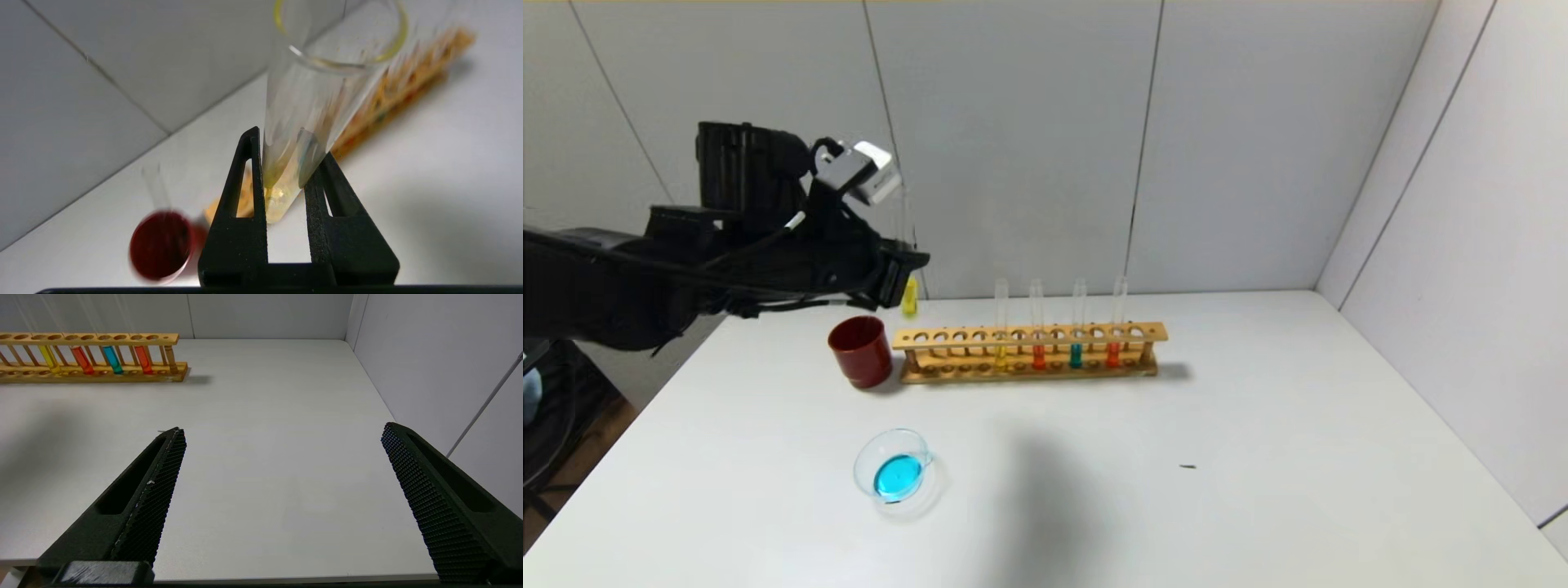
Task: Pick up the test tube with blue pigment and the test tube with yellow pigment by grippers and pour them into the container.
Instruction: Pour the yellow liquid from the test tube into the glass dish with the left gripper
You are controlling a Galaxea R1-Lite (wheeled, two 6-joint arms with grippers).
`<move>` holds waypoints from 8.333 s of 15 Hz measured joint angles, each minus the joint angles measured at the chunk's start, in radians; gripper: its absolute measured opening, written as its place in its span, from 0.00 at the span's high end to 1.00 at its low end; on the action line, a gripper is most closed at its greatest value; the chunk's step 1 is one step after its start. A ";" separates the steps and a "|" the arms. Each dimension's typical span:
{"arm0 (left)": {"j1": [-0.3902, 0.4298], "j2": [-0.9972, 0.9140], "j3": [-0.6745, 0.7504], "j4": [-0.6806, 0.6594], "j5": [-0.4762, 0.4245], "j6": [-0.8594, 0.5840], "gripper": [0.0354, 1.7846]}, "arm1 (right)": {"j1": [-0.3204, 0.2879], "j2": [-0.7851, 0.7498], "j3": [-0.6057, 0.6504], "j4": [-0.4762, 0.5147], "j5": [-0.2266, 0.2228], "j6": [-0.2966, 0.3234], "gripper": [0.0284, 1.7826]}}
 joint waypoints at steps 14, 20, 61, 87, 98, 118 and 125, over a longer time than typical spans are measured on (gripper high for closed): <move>0.168 -0.135 0.482 -0.101 -0.051 0.993 0.84 | 0.000 0.000 0.000 0.000 0.000 0.000 0.02; 0.169 -0.088 0.497 -0.101 0.003 1.134 0.84 | 0.000 0.000 0.000 0.000 0.000 0.000 0.02; 0.144 0.119 0.380 -0.100 0.230 1.745 0.84 | 0.000 0.000 0.000 0.000 0.000 0.000 0.02; 0.127 0.149 0.353 -0.099 0.217 1.923 0.84 | 0.000 0.000 0.000 0.000 0.000 0.000 0.02; 0.127 0.159 0.323 -0.097 0.178 2.075 0.84 | 0.000 0.000 0.000 0.000 0.000 0.000 0.02; 0.089 0.133 0.312 -0.101 0.181 2.207 0.84 | 0.000 0.000 0.000 0.000 0.000 0.000 0.02; 0.084 0.129 0.313 -0.100 0.184 2.220 0.84 | 0.000 0.000 0.000 0.000 0.000 0.000 0.02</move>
